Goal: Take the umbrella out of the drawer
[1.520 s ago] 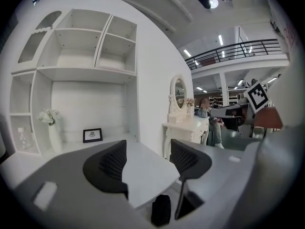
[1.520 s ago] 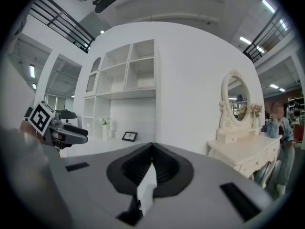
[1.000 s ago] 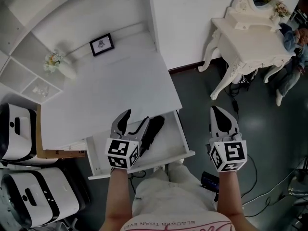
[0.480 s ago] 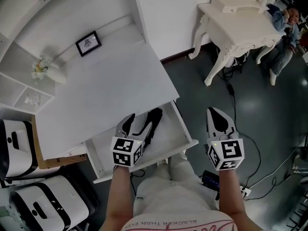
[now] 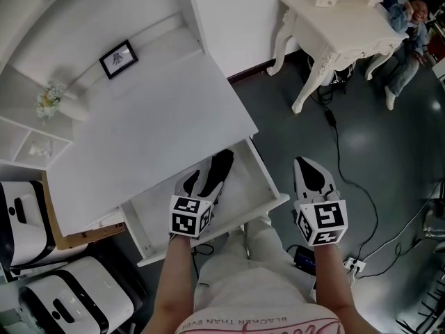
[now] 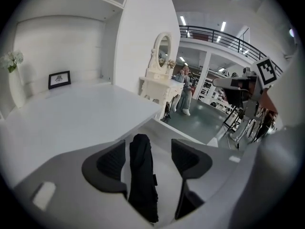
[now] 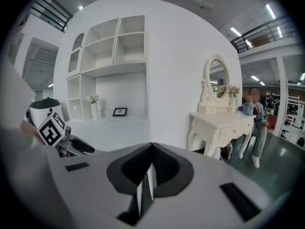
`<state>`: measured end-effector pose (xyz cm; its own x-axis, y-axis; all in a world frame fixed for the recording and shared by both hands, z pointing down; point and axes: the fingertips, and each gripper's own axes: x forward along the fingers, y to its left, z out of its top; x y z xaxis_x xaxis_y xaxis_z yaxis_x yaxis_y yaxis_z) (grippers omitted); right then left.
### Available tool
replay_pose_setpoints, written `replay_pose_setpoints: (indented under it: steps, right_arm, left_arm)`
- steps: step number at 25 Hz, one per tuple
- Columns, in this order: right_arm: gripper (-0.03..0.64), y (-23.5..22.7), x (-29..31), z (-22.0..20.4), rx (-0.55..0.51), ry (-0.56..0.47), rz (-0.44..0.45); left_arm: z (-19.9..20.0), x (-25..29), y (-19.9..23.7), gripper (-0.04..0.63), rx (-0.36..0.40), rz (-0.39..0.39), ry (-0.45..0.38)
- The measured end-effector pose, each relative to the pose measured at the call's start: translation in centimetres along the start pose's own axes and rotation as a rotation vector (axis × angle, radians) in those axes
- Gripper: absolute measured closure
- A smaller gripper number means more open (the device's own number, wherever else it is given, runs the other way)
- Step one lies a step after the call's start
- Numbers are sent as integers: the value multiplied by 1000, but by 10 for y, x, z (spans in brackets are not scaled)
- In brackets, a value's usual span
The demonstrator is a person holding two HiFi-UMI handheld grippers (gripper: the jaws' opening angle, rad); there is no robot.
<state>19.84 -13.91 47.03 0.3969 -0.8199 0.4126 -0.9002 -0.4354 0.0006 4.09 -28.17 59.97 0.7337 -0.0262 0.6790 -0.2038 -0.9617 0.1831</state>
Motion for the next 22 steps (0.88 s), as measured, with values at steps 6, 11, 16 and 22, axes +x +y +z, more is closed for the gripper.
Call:
replay_pose_setpoints:
  steps: [6, 11, 16, 22]
  right_arm:
    - [609, -3, 0, -8, 9, 20, -23]
    - [609, -2, 1, -16, 14, 41, -36]
    - [609, -1, 1, -27, 12, 74, -31]
    - [609, -1, 4, -35, 9, 98, -22]
  left_arm:
    - [-37, 18, 1, 307, -31, -24, 112]
    - [-72, 37, 1, 299, -65, -38, 213]
    - [-96, 55, 3, 284, -88, -11, 292]
    - [-116, 69, 6, 221, -88, 21, 369]
